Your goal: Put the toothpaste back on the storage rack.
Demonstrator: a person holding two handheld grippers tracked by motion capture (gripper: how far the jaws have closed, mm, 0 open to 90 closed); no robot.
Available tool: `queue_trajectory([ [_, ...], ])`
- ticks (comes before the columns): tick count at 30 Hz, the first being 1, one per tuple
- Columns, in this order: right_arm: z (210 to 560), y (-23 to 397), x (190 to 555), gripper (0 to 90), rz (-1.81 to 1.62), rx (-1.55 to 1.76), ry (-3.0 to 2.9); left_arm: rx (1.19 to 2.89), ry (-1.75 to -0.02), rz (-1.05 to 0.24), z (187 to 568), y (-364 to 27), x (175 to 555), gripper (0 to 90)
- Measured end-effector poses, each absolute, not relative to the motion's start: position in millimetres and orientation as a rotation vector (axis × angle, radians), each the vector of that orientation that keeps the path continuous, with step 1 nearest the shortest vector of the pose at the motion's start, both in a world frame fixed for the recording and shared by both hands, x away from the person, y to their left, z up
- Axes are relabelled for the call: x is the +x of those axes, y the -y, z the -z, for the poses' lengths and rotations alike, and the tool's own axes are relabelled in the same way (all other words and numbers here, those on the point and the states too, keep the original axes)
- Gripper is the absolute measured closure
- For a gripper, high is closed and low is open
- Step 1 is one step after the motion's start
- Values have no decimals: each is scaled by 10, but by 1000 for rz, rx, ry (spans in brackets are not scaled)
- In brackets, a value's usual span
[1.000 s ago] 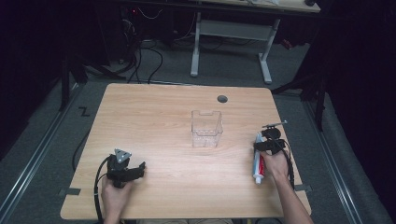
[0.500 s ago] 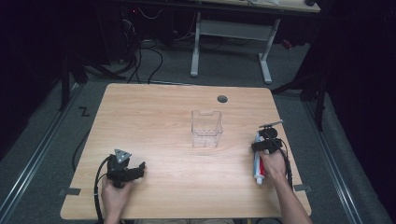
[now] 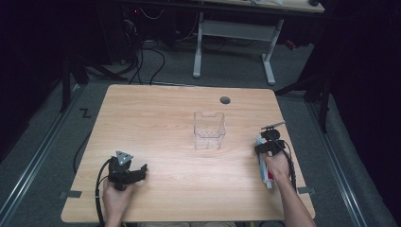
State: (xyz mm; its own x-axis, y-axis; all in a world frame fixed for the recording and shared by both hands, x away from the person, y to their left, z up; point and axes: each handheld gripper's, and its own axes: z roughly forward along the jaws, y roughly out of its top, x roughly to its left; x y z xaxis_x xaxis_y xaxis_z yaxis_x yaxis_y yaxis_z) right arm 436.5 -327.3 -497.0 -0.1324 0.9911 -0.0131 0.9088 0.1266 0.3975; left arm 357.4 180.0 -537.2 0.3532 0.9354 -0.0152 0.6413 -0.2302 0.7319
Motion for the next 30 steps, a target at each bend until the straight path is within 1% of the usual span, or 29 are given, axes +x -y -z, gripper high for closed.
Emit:
queue_trajectory([
  [2, 4963, 3268, 4367, 613, -421, 1857, -2147, 1966, -1369, -578, 5372, -1800, 3573, 178],
  [3, 4959, 3256, 4370, 660, -430, 1852, -2171, 1965, -1369, -578, 5372, -1800, 3573, 178],
  [7, 4949, 3216, 4370, 687, -402, 1812, -2201, 1966, -1369, -578, 5372, -1800, 3573, 178],
  [15, 4918, 3273, 4356, 717, -469, 1833, -2239, 1966, -1369, -578, 5372, -1800, 3574, 178],
  [30, 4650, 3297, 4186, 742, -646, 1744, -2286, 1969, -1368, -579, 5371, -1800, 3574, 178],
])
